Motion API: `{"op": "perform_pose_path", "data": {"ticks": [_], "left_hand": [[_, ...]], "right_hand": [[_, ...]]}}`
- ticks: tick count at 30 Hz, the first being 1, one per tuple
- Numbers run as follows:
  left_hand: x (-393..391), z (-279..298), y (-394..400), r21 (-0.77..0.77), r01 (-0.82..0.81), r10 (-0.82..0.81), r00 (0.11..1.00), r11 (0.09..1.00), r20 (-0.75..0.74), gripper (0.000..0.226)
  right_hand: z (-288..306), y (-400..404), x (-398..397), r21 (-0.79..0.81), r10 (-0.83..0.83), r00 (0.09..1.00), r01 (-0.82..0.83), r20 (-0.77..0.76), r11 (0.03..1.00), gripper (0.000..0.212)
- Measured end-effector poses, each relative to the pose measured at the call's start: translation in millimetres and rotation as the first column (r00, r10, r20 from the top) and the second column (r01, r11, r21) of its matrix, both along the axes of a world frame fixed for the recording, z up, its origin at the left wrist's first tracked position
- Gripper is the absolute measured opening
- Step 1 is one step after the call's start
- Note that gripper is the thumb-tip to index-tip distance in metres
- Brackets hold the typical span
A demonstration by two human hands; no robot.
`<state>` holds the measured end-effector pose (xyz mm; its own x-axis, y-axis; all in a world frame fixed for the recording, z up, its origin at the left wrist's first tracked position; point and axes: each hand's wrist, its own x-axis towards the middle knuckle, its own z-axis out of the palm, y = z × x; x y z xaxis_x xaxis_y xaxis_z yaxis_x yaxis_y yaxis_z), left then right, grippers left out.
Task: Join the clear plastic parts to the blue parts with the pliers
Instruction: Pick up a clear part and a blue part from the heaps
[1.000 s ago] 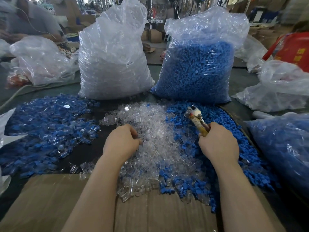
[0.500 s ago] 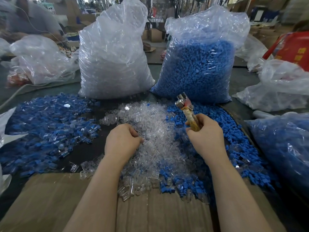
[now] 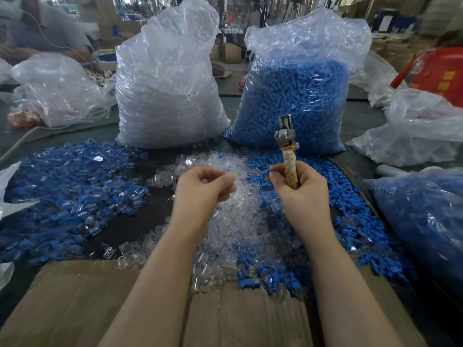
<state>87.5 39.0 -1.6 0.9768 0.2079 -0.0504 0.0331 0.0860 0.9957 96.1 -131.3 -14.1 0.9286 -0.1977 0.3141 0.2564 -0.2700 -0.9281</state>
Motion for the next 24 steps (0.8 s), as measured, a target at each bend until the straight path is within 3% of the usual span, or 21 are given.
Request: {"op": "perform_pose_path", "data": {"ticks": [3,12,24], "left_hand": [[-4,2,-15,-0.133,0.02,-0.016,0.999,0.991,0.032,0.012],[-11,11,-33,-0.179,-0.018,0.031,0.997,0.984,0.072,0.007],[-15,12,-40,0.052,-0.116,0.098,0.958,0.992,0.27,0.016]], "right_hand": [[3,5,-3,0.036,0.021,0.997,-0.024,0.072,0.999,0.015],[3,13,-5,-0.038,0.025,0.989,-0.02,0.146,0.999,0.012],[3,22,-10,-0.051,-0.03,0.988,0.039,0.154,0.998,0.015]]}}
